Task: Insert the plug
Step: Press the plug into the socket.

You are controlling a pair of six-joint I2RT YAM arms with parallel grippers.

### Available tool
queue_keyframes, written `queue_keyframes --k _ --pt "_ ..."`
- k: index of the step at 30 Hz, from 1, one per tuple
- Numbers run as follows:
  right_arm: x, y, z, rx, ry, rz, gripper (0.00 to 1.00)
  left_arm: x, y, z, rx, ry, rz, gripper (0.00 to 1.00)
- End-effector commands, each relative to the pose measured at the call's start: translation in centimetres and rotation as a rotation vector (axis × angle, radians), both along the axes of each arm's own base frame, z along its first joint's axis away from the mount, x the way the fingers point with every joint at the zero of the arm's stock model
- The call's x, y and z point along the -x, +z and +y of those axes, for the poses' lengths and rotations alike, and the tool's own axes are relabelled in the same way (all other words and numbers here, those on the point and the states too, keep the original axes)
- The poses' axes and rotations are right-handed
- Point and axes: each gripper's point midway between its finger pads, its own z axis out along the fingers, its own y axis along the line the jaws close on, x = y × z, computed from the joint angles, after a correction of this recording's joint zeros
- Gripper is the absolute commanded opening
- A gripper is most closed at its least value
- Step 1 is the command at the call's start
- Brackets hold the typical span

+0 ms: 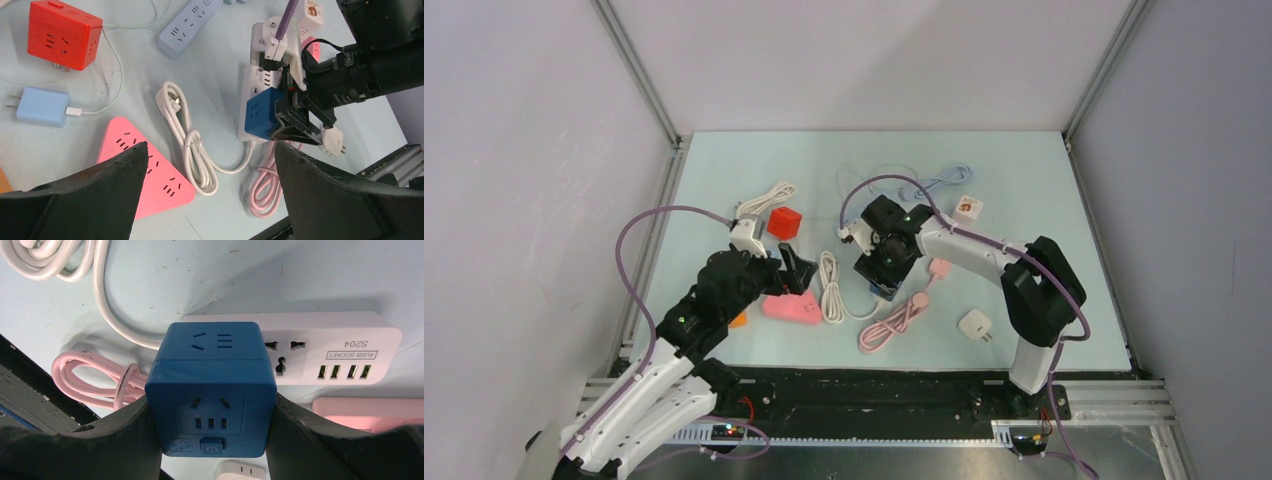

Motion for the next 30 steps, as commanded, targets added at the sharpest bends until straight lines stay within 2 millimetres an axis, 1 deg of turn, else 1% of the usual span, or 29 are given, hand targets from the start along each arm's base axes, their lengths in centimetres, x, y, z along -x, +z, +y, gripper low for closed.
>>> queue_keyframes --k 1,4,7,10,11,14,15,16,17,19,22,27,30 --pt "1.5 -3.9 -0.3 0.111 -0.005 0.061 0.02 -0.5 0.1 0.7 -0.018 0.030 -0.025 1.00" --pt "2.6 -5.9 -0.6 0.146 -0.011 0.082 0.00 -0.4 -0.1 0.8 -0.022 0.033 -0.021 1.00" --pt "4.0 -7.2 -0.6 0.143 -0.019 0.114 0.00 -0.4 -0.2 0.9 -0.026 0.036 -0.021 1.00" --pt "5.4 -8.8 -1.3 0.168 -0.024 0.161 0.00 -0.4 -0.2 0.9 -0.027 0.037 -0.020 1.00" --pt "5.5 -9.2 -1.5 0.186 -0.024 0.165 0.00 -0.5 -0.2 0.9 -0.027 0.037 -0.021 1.00" --pt "5.3 -9.4 -2.1 0.220 -0.033 0.156 0.00 -0.5 -0.1 0.9 -0.027 0.037 -0.021 1.00" --pt "5.0 -9.2 -1.9 0.214 -0.036 0.150 0.00 -0.5 -0.1 0.9 -0.025 0.038 -0.022 1.00" --pt "5.1 -9.0 -2.1 0.223 -0.030 0.159 0.00 -0.5 -0.1 0.9 -0.026 0.038 -0.022 1.00" --pt "4.6 -8.7 -1.9 0.224 -0.030 0.150 0.00 -0.5 -0.1 0.9 -0.025 0.038 -0.023 1.00" --pt "4.5 -8.2 -2.0 0.247 -0.019 0.163 0.01 -0.4 0.0 0.9 -0.024 0.038 -0.024 1.00" --pt "4.1 -8.0 -2.2 0.274 -0.009 0.161 0.02 -0.4 0.1 1.0 -0.023 0.043 -0.025 1.00" --pt "3.8 -8.1 -2.3 0.306 -0.005 0.167 0.02 -0.3 0.1 1.1 -0.023 0.046 -0.028 1.00" --pt "3.9 -8.6 -2.2 0.331 0.001 0.174 0.00 -0.4 0.0 1.2 -0.026 0.049 -0.025 1.00"
